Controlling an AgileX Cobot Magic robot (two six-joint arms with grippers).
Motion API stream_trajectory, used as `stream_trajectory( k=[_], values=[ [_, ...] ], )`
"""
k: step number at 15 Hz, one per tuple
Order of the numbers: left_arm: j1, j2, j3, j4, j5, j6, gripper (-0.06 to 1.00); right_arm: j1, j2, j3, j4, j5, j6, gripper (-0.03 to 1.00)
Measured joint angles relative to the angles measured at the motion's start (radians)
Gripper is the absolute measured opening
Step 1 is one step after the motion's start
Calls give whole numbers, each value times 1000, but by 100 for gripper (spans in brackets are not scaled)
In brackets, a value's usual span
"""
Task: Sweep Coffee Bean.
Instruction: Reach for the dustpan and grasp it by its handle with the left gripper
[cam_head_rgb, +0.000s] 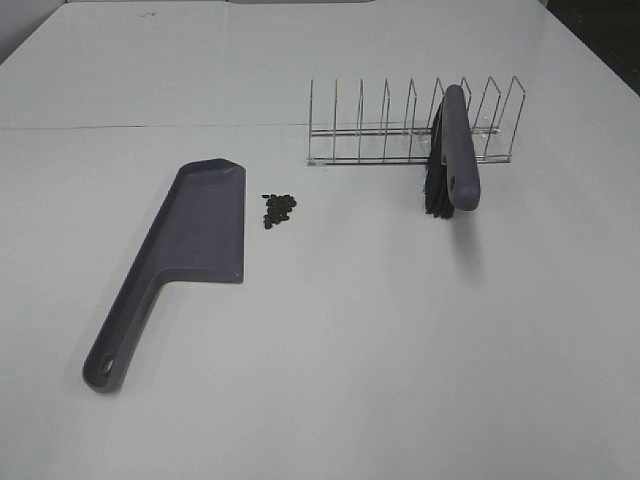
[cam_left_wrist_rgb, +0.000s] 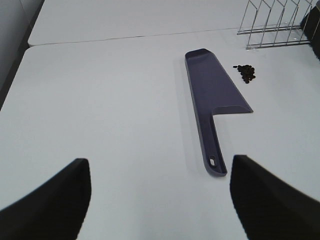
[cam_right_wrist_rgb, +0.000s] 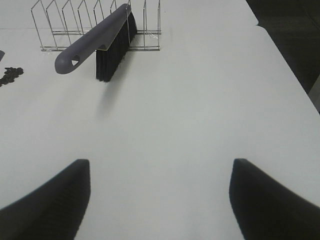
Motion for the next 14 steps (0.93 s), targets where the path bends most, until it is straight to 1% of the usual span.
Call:
stream_trajectory(
  k=[14],
  values=[
    [0,0,0,0,0,0,73,0,0,0,0,0,0,68]
  ],
)
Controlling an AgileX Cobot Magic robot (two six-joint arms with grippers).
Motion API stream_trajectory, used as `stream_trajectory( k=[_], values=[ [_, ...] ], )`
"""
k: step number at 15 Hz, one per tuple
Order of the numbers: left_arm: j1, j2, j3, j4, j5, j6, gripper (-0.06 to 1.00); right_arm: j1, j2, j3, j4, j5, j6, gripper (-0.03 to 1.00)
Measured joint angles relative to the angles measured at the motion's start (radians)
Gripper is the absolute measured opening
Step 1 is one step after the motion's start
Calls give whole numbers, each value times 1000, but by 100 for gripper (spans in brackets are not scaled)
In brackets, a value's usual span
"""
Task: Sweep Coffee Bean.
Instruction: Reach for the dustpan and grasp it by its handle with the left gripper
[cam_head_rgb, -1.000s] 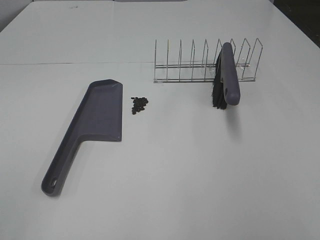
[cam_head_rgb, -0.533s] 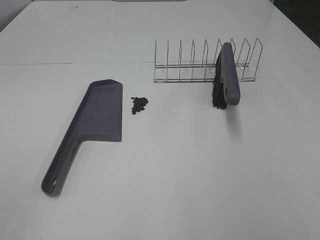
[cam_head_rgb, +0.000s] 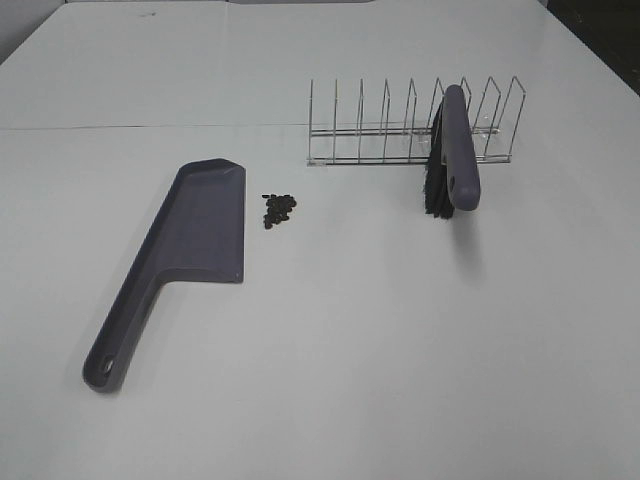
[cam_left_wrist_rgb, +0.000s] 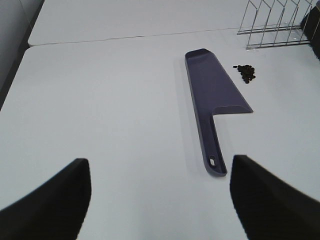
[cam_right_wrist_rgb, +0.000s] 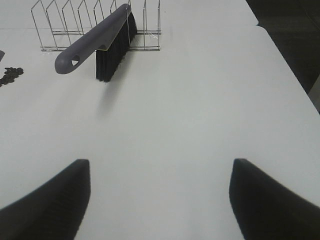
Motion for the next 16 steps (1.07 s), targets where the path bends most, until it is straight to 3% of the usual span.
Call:
stream_trajectory(
  k=[9,12,16],
  values=[
    [0,19,-3,4,-6,0,73,0,0,0,0,0,0,68],
    [0,192,-59,-11,-72,0,73,0,0,0,0,0,0,68],
    [0,591,-176,-120,-142,11,73,0,0,2,0,0,0,68]
  ],
)
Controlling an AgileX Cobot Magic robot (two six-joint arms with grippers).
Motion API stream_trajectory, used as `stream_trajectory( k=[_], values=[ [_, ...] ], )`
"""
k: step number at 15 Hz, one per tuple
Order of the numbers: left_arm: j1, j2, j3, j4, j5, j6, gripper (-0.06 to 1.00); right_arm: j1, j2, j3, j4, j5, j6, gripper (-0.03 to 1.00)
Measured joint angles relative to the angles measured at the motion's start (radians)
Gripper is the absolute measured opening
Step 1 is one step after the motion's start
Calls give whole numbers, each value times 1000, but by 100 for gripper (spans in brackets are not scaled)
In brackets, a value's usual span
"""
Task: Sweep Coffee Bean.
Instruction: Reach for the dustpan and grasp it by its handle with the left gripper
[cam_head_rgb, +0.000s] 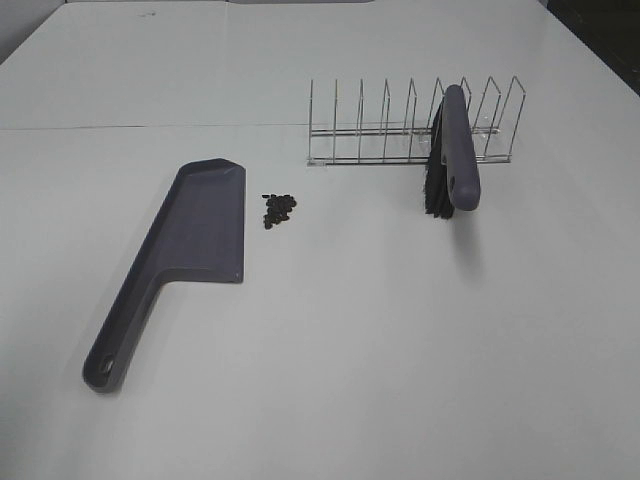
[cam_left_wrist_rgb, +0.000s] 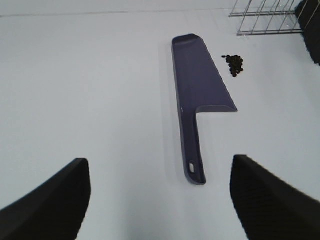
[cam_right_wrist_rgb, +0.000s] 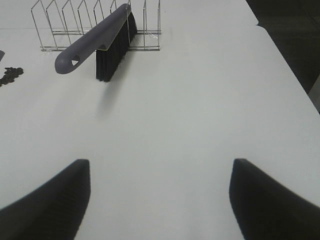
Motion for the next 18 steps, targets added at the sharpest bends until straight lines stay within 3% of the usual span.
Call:
stream_trajectory(
  k=[4,5,8,12,15,18],
  values=[
    [0,353,-137,-66,1,34,73,0,0,-1,0,0,0,68],
    [0,551,-207,-83,16,34,73,0,0,-1,0,0,0,68],
    [-8,799,-304,-88,36,34,73,0,0,-1,0,0,0,68],
    [-83,1021,-376,-84,43,7,73,0,0,-1,0,0,0,68],
    [-132,1151,-388,-13,32,-80,74,0,0,-1,0,0,0,68],
    [-189,1236,-388,6,-54,-109,74,0,0,-1,0,0,0,68]
  ],
)
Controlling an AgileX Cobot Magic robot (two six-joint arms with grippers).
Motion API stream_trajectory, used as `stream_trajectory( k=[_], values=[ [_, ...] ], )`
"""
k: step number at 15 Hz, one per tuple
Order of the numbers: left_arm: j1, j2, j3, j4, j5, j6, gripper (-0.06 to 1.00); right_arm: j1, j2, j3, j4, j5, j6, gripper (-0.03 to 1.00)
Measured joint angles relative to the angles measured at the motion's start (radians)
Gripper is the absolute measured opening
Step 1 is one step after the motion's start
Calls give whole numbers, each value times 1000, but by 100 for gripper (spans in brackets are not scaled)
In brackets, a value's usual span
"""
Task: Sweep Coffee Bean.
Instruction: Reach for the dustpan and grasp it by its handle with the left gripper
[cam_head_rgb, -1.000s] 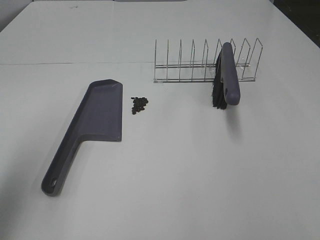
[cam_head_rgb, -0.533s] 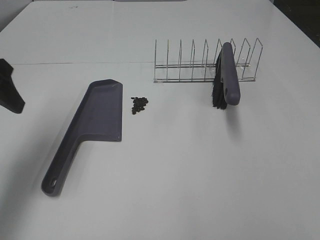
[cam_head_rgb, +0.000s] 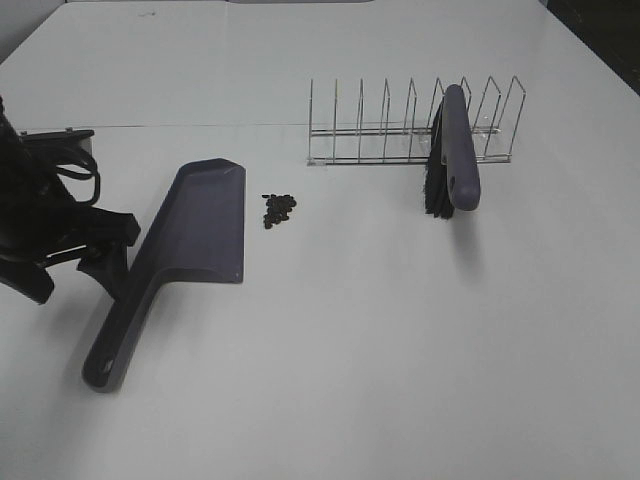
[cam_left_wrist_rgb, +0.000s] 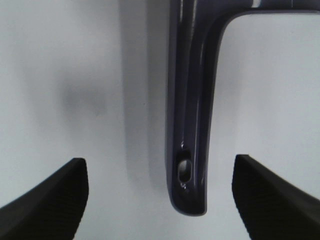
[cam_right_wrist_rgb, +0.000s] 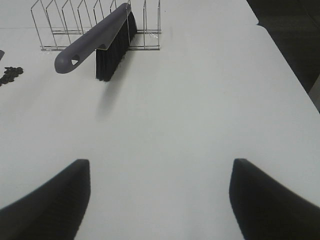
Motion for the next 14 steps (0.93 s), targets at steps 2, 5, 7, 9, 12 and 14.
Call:
stream_trajectory(
  k=[2,5,7,9,12,14],
  values=[
    [-35,27,-11,1,-28,-47,74,0,0,0,0,0,0,68],
    [-40,77,-34,3,-31,-71,74,0,0,0,0,0,0,68],
    [-40,113,-53,7,-31,-72,75,0,0,0,0,0,0,68],
    [-40,145,-69,7,-31,-72,75,0,0,0,0,0,0,68],
    [-40,213,-94,10,-34,-72,73,0,0,0,0,0,0,68],
    [-40,236,-100,14,-31,-72,72,0,0,0,0,0,0,68]
  ],
)
